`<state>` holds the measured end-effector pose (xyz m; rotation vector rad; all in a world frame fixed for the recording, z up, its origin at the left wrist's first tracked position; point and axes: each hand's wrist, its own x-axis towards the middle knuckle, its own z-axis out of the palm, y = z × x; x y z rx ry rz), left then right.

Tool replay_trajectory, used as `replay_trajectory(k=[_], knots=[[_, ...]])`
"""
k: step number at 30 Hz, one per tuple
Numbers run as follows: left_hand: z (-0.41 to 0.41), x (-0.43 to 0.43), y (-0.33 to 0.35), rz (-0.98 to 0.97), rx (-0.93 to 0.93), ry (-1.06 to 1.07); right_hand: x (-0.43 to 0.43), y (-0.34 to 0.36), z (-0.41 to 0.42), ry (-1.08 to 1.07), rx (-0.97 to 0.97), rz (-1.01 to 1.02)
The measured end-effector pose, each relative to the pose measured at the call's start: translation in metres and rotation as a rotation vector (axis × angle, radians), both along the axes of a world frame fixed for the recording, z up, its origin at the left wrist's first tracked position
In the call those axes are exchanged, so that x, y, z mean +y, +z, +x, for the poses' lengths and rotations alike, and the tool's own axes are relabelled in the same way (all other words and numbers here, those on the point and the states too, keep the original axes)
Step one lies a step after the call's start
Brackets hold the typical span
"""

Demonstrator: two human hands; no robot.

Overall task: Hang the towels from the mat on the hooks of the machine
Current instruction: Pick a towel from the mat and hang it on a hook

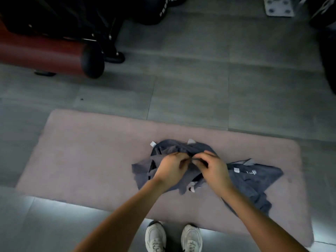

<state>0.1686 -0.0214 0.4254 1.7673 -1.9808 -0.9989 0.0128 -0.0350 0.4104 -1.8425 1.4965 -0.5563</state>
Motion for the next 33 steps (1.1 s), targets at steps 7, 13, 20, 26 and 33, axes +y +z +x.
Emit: replay_trajectory(k=[7, 13, 20, 26, 33], knots=[[-0.007, 0.009, 0.186, -0.052, 0.043, 0.060, 0.010, 0.165, -0.025, 0.004, -0.018, -0.009], [-0.006, 0.015, 0.319, -0.194, 0.039, -0.036, 0.024, 0.254, -0.035, -0.178, 0.063, -0.067], [0.039, -0.010, 0.425, -0.345, 0.090, 0.169, 0.031, 0.316, -0.053, -0.448, 0.048, -0.152], [0.088, -0.012, 0.464, -0.370, 0.191, 0.275, 0.057, 0.351, -0.077, -0.603, 0.219, -0.139], [0.142, -0.010, 0.472, -0.389, 0.230, 0.505, 0.083, 0.386, -0.108, -0.649, 0.277, -0.150]])
